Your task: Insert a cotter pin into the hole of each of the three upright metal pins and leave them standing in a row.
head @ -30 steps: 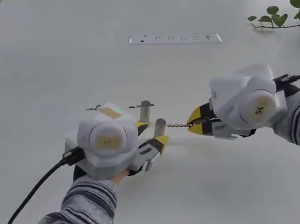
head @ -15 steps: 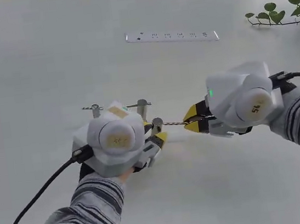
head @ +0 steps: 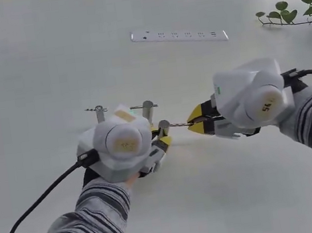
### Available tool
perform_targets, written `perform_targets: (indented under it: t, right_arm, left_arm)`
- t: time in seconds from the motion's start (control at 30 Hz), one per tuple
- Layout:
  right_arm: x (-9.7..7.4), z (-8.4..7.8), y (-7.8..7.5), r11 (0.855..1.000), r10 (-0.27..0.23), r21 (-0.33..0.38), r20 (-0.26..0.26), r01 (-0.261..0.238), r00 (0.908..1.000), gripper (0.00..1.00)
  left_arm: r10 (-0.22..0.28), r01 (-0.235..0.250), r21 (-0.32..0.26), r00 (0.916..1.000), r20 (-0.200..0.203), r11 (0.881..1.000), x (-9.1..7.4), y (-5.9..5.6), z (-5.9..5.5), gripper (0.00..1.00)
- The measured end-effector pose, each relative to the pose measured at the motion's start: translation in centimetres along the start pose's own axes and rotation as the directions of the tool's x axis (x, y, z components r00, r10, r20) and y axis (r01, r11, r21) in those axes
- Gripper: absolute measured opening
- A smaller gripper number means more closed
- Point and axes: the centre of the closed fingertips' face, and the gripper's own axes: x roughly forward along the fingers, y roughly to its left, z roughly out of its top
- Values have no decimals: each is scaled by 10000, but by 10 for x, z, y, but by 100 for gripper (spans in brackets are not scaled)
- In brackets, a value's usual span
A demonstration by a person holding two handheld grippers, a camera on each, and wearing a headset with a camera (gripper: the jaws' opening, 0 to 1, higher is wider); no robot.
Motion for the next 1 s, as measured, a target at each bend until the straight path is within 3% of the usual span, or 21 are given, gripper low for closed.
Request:
perform_targets:
  t: [0.37,1.0]
  right_arm:
    - [6,13,3,9996,142,-230,138,-139,9998,0]
    - [13,20,3,9991,52,-431,66,-50,10000,0]
  left_arm:
    - [-18,17,-97,10000,-51,10000,2,0,-2,10]
    - [106,-105,-390,9999,28,9992,3,0,-3,10]
